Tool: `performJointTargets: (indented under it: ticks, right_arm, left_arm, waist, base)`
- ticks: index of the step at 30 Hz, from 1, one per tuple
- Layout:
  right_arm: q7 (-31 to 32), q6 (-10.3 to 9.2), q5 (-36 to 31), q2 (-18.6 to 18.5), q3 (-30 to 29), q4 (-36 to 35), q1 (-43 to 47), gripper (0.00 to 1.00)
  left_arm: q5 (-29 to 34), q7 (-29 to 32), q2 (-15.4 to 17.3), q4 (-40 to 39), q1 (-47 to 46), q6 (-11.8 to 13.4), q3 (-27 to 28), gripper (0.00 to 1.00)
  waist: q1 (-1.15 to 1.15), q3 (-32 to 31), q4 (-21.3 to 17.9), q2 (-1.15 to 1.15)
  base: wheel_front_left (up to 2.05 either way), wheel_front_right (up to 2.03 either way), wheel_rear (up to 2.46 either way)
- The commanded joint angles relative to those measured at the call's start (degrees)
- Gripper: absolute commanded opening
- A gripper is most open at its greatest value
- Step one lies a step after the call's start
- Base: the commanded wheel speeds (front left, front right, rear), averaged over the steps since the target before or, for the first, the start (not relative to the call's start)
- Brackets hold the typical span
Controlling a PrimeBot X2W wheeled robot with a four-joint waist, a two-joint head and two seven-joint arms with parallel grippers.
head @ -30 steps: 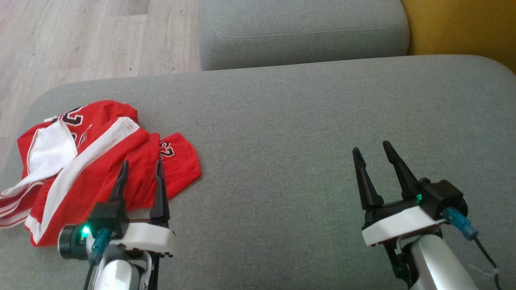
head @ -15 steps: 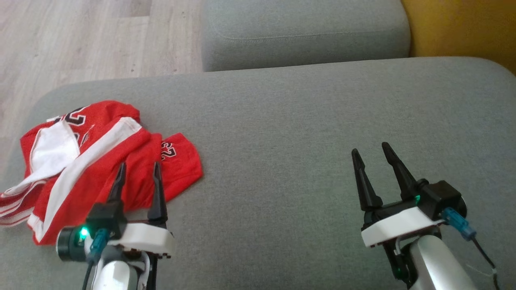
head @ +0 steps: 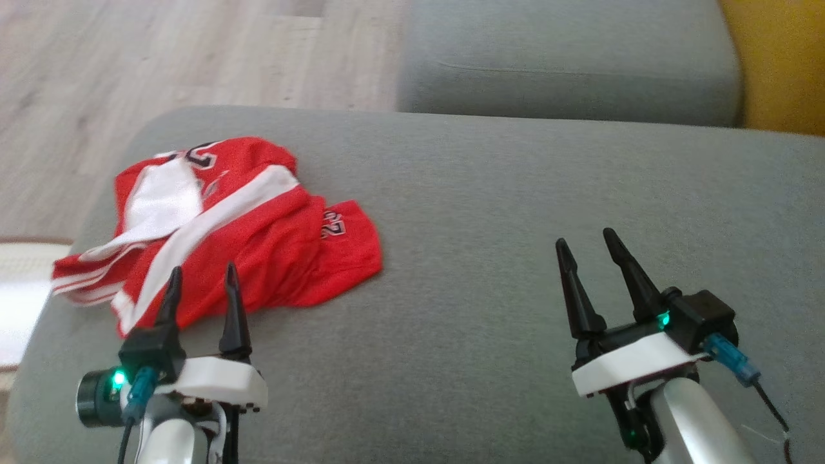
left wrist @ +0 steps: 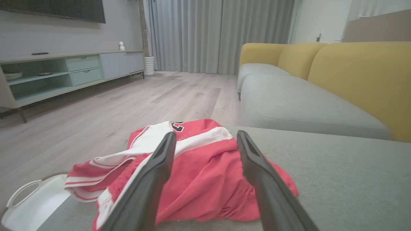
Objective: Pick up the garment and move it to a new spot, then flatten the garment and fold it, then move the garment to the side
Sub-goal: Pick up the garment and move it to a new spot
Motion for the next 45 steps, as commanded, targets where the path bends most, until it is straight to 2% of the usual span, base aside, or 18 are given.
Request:
performJointTargets:
  ticks: [1, 7, 13, 21, 26, 29, 30, 36, 39, 42, 45]
  right_arm:
    - [-0.6, 0.44, 0.5, 0.3, 1.0, -2.3, -1.9, 1.00]
    - [-0.6, 0.44, 1.3, 0.4, 1.0, -3.2, -1.5, 1.00]
    - [-0.6, 0.44, 1.9, 0.7, 1.7, -3.9, -1.4, 1.00]
    - [-0.6, 0.44, 2.3, 0.5, 2.2, -4.2, -1.5, 1.00]
    - [-0.6, 0.44, 2.9, 0.3, 2.5, -4.7, -1.6, 1.00]
    - [-0.6, 0.44, 3.4, 0.0, 2.3, -5.1, -2.2, 1.00]
    - [-0.6, 0.44, 3.5, -0.2, 2.1, -5.4, -2.5, 1.00]
    - [-0.6, 0.44, 3.4, -0.5, 2.0, -5.7, -3.5, 1.00]
    - [-0.6, 0.44, 3.4, -0.6, 2.2, -5.8, -4.0, 1.00]
    - [-0.6, 0.44, 3.6, -0.9, 2.6, -5.9, -5.0, 1.00]
    - [-0.6, 0.44, 3.9, -1.6, 2.9, -5.8, -5.9, 1.00]
  left_arm:
    - [-0.1, -0.7, 0.5, -1.5, -3.0, 0.2, 2.1, 1.00]
    - [0.1, -0.7, 0.5, -1.0, -2.7, 0.0, 2.5, 1.00]
    - [0.0, -0.7, 0.7, -0.4, -2.3, -0.3, 3.8, 1.00]
    - [-1.4, -0.7, 0.8, 0.0, -2.3, -1.6, 5.1, 1.00]
    - [-5.1, 0.2, 1.1, 0.1, -4.8, -4.7, 5.5, 1.00]
    - [-6.9, 5.2, 3.0, -0.9, -8.5, -6.8, 5.8, 1.00]
    - [-8.8, 10.3, 4.3, -1.3, -11.8, -8.1, 6.4, 1.00]
    - [-14.7, 27.9, 9.6, 1.9, -21.9, -11.3, 6.3, 1.00]
    - [-18.1, 31.1, 10.1, 3.8, -24.9, -11.9, 7.1, 1.00]
    - [-19.0, 36.0, 12.9, 8.3, -27.8, -12.4, 5.5, 1.00]
    - [-21.8, 39.9, 14.0, 13.6, -30.8, -12.7, 5.1, 1.00]
  waist:
    - [0.00, -0.2, 2.6, 0.00]
    - [0.00, -0.3, 8.3, 0.00]
    - [0.00, -0.2, 11.5, 0.00]
    - [0.00, 0.4, 11.8, 0.00]
    - [0.00, 1.2, 10.3, 0.00]
    - [0.00, 2.0, 9.3, 0.00]
    - [0.00, 2.5, 8.6, 0.00]
    - [0.00, 4.1, 5.4, 0.00]
    - [0.00, 4.9, 3.9, 0.00]
    - [0.00, 6.6, 1.3, 0.00]
    - [0.00, 8.4, -1.0, 0.00]
  base:
    - [0.00, 0.00, 0.00]
    - [0.00, 0.00, 0.00]
    - [0.00, 0.00, 0.00]
    - [0.00, 0.00, 0.00]
    - [0.00, 0.00, 0.00]
    - [0.00, 0.00, 0.00]
    - [0.00, 0.00, 0.00]
    - [0.00, 0.00, 0.00]
    - [0.00, 0.00, 0.00]
    - [0.00, 0.00, 0.00]
    - [0.00, 0.00, 0.00]
